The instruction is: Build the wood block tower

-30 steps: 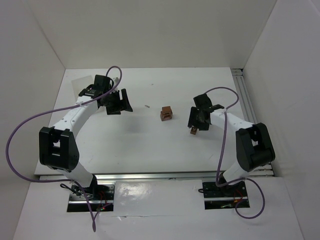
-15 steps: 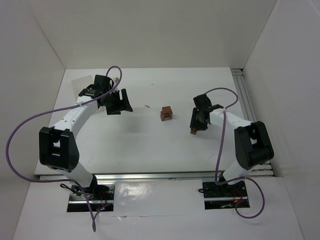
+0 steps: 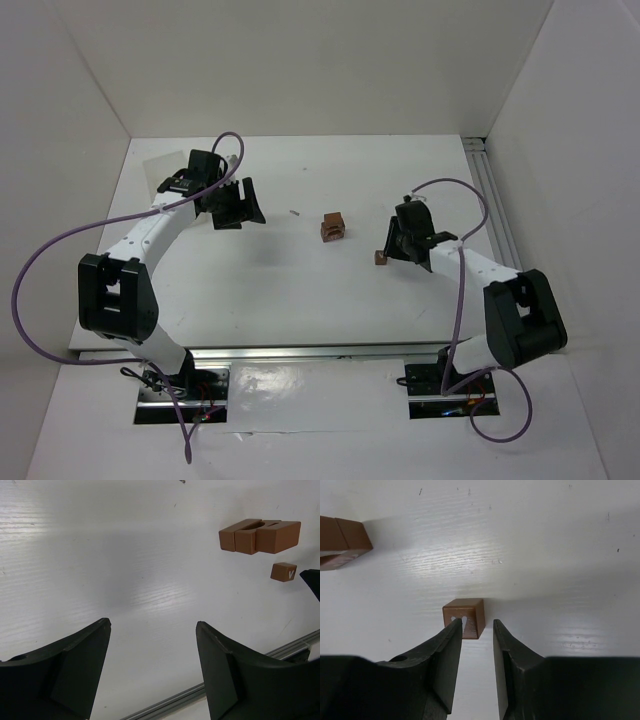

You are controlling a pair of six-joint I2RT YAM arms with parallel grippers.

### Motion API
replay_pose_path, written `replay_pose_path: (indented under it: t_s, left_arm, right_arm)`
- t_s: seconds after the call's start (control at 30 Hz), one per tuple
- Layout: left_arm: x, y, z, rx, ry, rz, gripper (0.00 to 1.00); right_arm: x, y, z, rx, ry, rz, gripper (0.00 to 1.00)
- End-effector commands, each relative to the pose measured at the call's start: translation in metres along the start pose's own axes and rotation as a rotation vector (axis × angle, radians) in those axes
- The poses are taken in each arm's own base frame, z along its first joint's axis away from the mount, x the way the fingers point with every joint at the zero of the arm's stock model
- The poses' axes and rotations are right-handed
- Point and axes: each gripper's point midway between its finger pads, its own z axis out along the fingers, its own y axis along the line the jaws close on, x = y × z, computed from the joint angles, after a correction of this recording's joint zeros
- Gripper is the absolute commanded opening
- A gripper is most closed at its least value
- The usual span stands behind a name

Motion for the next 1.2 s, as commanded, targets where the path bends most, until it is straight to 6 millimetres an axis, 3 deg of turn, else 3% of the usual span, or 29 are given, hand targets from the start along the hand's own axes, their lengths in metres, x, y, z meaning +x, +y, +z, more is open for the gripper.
replay_pose_path:
  t_s: [0.0, 0.07, 0.33, 0.57, 0.77, 0.97, 1.17]
  left_arm:
    - [-0.005, -0.008, -0.008, 0.018, -0.036, 0.002, 0.81]
    - [-0.003, -0.011, -0.007, 0.022, -0.032, 0.009, 0.81]
    - [-0.003, -0.015, -0.008, 0.026, -0.028, 0.016, 0.81]
    - [-0.006, -0.015, -0.009, 0.021, -0.040, 0.019, 0.81]
    - [-0.006, -0.019, -0.010, 0.025, -0.035, 0.026, 0.81]
    - [-0.009, -0.021, -0.012, 0.029, -0.043, 0.029, 0.81]
    - [-0.007, -0.019, -0.009, 0.025, -0.034, 0.025, 0.81]
  right_arm:
    - [-0.035, 0.015, -0.004, -0.063, -0.201, -0.005, 0.39]
    - [-0.034, 0.014, 0.001, -0.041, -0.179, -0.008, 0.40]
    - [-0.048, 0.026, -0.010, -0.045, -0.117, -0.015, 0.47]
    - [-0.018, 0.025, 0.013, 0.021, 0.136, -0.106, 0.64]
    - [-0.006, 0.014, 0.020, 0.080, 0.202, -0.127, 0.64]
    - [0.010, 0.016, 0.024, 0.078, 0.244, -0.148, 0.64]
    - [0.016, 0.017, 0.024, 0.077, 0.253, -0.157, 0.54]
